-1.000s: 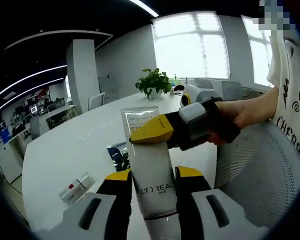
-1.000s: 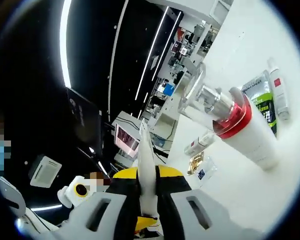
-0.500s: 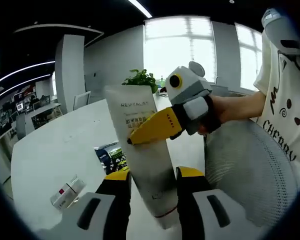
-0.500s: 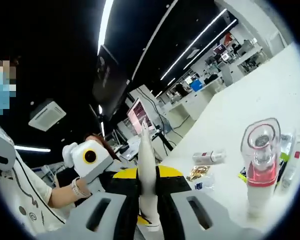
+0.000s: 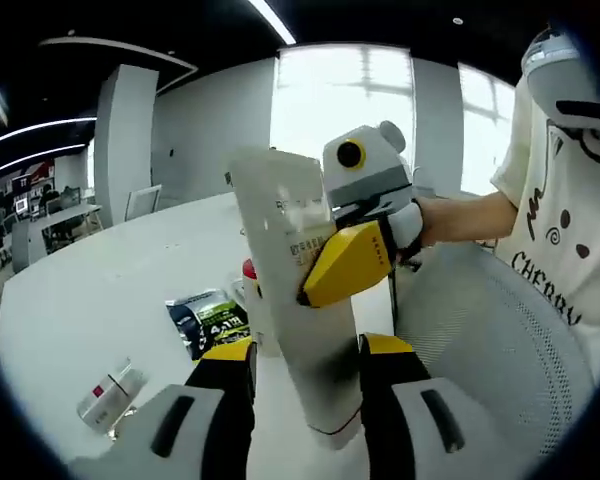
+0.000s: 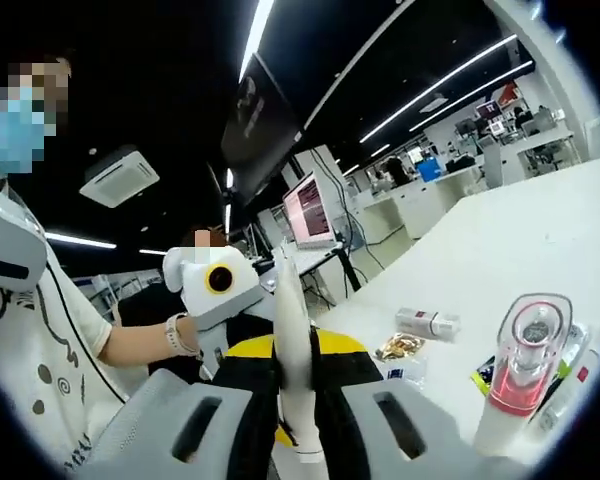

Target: Arrange the skincare products in the storage area until every visible bottle or jar stands upright without overlapping.

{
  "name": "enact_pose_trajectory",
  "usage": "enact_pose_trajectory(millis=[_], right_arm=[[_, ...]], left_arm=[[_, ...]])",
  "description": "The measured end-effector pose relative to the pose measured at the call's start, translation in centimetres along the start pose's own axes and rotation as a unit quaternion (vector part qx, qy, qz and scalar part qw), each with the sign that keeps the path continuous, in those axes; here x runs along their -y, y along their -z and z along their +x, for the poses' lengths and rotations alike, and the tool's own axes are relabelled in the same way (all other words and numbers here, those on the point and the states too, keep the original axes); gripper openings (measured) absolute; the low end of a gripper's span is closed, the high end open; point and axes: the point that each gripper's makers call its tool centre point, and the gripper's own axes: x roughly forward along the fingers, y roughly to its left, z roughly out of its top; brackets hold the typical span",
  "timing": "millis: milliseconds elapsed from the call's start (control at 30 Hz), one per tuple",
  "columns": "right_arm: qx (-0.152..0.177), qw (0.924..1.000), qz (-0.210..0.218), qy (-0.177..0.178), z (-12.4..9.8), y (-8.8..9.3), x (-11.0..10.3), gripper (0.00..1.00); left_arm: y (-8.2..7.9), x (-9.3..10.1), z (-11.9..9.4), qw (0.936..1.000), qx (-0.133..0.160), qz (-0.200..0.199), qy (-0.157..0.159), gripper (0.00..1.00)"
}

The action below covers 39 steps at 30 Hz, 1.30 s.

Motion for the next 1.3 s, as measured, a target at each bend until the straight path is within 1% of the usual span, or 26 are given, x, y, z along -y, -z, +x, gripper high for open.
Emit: enact_pose_trajectory(millis=[33, 100, 167, 267, 300, 367, 467, 567, 633, 767, 867, 900, 933, 967, 1000, 1100, 1133, 1167, 1200, 1267, 1300], right_arm=[[-0.001, 1.0000, 0.002, 0.001, 0.0, 0.0, -0.1, 0.11], [-0.008, 0.9996, -0.026, -0.007, 0.0, -0.1, -0.4, 0.11], [-0.019, 0.9991, -0.036, -0.014, 0.1, 0.0, -0.7, 0.11], [-0.029, 0.9987, -0.034, -0.023, 0.1, 0.3, -1.2, 0.11], [-0.030, 0.9980, -0.045, -0.032, 0.1, 0.5, -1.5, 0.11], [-0.041, 0.9971, -0.055, -0.034, 0.1, 0.8, -1.4, 0.11], [-0.050, 0.9965, -0.058, -0.034, 0.3, 1.2, -1.1, 0.11], [-0.059, 0.9958, -0.062, -0.033, 0.3, 1.5, -0.8, 0.11], [-0.069, 0.9946, -0.071, -0.032, 0.5, 1.8, -0.7, 0.11], [-0.089, 0.9921, -0.081, -0.035, 0.7, 2.4, -0.6, 0.11], [-0.105, 0.9895, -0.094, -0.028, 0.8, 2.6, -0.4, 0.13], [-0.117, 0.9887, -0.092, -0.019, 0.8, 2.6, -0.2, 0.13], [-0.136, 0.9851, -0.104, -0.021, 0.7, 2.9, -0.2, 0.14], [-0.145, 0.9820, -0.119, -0.019, 0.7, 2.9, -0.1, 0.14], [-0.162, 0.9779, -0.132, -0.014, 0.7, 3.2, -0.4, 0.15], [-0.199, 0.9674, -0.156, -0.009, 0.6, 3.4, -0.2, 0.15], [-0.217, 0.9617, -0.167, -0.005, 0.6, 3.6, 0.0, 0.16], [-0.228, 0.9580, -0.174, -0.007, 0.5, 3.7, 0.0, 0.16], [-0.255, 0.9464, -0.198, -0.006, 0.4, 4.0, 0.3, 0.16], [-0.292, 0.9316, -0.217, -0.008, 0.1, 4.5, 0.4, 0.17], [-0.303, 0.9258, -0.226, -0.009, 0.0, 4.5, 0.4, 0.17]], left_arm=[[0.0, 0.1, 0.1, 0.9999, 0.003, -0.009, 0.006, 0.38], [0.2, -0.1, 0.3, 0.9997, 0.009, -0.019, 0.015, 0.37], [0.5, -0.4, 0.6, 0.9993, 0.008, -0.029, 0.021, 0.37], [0.6, 0.0, 0.8, 0.9990, 0.005, -0.028, 0.033, 0.38], [0.6, 0.1, 0.8, 0.9990, 0.003, -0.028, 0.035, 0.38], [0.9, 0.4, 1.1, 0.9989, -0.003, -0.024, 0.041, 0.37], [1.1, 1.2, 1.3, 0.9980, -0.009, -0.011, 0.061, 0.26], [1.4, 1.1, 1.5, 0.9980, -0.013, -0.015, 0.060, 0.22], [1.6, 1.2, 1.5, 0.9980, -0.012, -0.014, 0.060, 0.22], [2.1, 1.4, 1.5, 0.9974, -0.020, -0.032, 0.061, 0.21], [2.3, 1.2, 1.6, 0.9977, -0.019, -0.039, 0.053, 0.20], [2.3, 1.1, 1.7, 0.9980, -0.019, -0.035, 0.048, 0.20], [2.4, 1.1, 1.7, 0.9983, -0.020, -0.030, 0.045, 0.20], [2.4, 1.0, 1.8, 0.9985, -0.020, -0.028, 0.043, 0.19], [2.4, 1.0, 1.9, 0.9987, -0.021, -0.026, 0.039, 0.19], [2.4, 1.0, 2.2, 0.9990, -0.018, -0.021, 0.034, 0.19], [2.3, 0.9, 2.3, 0.9990, -0.018, -0.024, 0.032, 0.18], [2.4, 0.8, 2.5, 0.9990, -0.018, -0.024, 0.032, 0.18], [2.4, 0.8, 2.7, 0.9991, -0.020, -0.022, 0.031, 0.18], [2.5, 0.8, 3.0, 0.9992, -0.029, -0.010, 0.025, 0.18], [2.7, 0.5, 3.0, 0.9992, -0.032, -0.007, 0.024, 0.18]])
